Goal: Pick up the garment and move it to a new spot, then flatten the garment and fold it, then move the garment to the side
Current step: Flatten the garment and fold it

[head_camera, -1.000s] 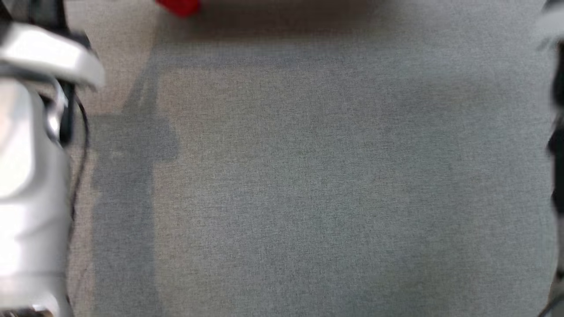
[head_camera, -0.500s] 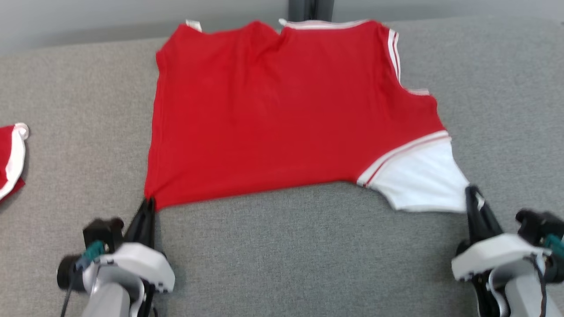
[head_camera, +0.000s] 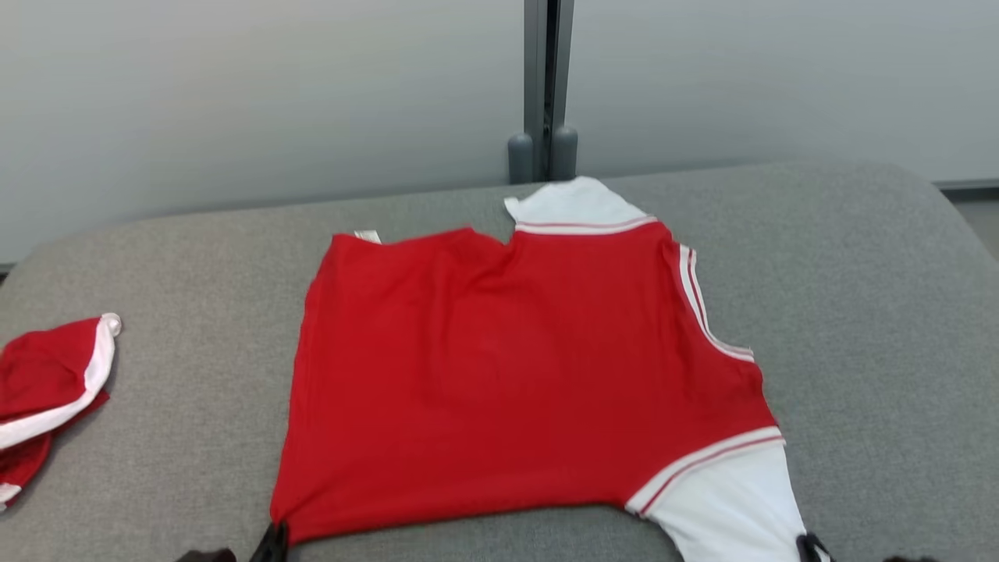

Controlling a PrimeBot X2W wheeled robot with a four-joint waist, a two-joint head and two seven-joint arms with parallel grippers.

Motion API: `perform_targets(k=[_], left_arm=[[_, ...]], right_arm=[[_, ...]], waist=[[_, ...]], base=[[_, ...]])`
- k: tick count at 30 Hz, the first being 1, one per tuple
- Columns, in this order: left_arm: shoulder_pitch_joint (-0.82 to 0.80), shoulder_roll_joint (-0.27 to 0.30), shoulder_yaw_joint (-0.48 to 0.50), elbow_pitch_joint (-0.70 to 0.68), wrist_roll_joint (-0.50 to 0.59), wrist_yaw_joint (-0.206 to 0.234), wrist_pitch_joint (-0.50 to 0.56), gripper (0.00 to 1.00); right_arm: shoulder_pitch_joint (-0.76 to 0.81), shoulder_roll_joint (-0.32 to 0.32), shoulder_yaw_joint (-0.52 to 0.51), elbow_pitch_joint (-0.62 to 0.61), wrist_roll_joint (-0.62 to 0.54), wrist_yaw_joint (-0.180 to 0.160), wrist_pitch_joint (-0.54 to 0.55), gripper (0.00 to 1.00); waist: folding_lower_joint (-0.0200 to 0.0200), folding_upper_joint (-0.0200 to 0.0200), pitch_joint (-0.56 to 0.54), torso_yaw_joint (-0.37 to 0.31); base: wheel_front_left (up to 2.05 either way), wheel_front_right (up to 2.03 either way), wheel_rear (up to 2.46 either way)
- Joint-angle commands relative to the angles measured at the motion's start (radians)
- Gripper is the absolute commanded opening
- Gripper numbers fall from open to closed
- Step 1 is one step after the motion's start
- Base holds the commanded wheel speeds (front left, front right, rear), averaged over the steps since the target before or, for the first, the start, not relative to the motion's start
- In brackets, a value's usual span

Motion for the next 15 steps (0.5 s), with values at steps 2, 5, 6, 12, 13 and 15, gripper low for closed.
perform_targets(k=[2, 5, 6, 12, 13, 15], left_arm=[[0.036, 0.005, -0.009, 0.001, -0.023, 0.01, 0.0, 0.0], [0.074, 0.005, -0.02, -0.009, -0.045, 0.019, 0.0, 0.0], [0.087, 0.005, -0.022, -0.014, -0.047, 0.022, 0.0, 0.0], [0.129, 0.006, 0.0, -0.074, -0.056, 0.029, 0.0, 0.0], [0.116, 0.005, 0.003, -0.112, -0.058, 0.024, 0.0, 0.0], [0.087, 0.005, 0.009, -0.151, -0.056, 0.02, 0.0, 0.0]], right_arm=[[0.043, -0.017, 0.013, -0.002, 0.004, 0.0, -0.005, 0.0], [0.085, -0.022, 0.011, -0.012, 0.017, 0.0, -0.005, 0.0], [0.097, -0.023, 0.008, -0.014, 0.023, 0.0, -0.005, 0.0], [0.121, -0.023, -0.021, -0.077, 0.04, 0.0, -0.005, 0.0], [0.097, -0.018, -0.033, -0.109, 0.044, 0.0, -0.005, 0.0], [0.062, -0.014, -0.038, -0.137, 0.043, 0.0, -0.005, 0.0]], waist=[[0.0, -0.0001, -0.042, 0.011], [0.0, -0.0001, -0.062, 0.013], [0.0, -0.0001, -0.067, 0.013], [0.0, -0.0001, -0.075, 0.016], [0.0, -0.0001, -0.065, 0.02], [0.0, -0.0001, -0.051, 0.026]], base=[[0.0, 0.0, 0.0], [0.0, 0.0, 0.0], [0.0, 0.0, 0.0], [0.0, 0.0, 0.0], [0.0, 0.0, 0.0], [0.0, 0.0, 0.0]])
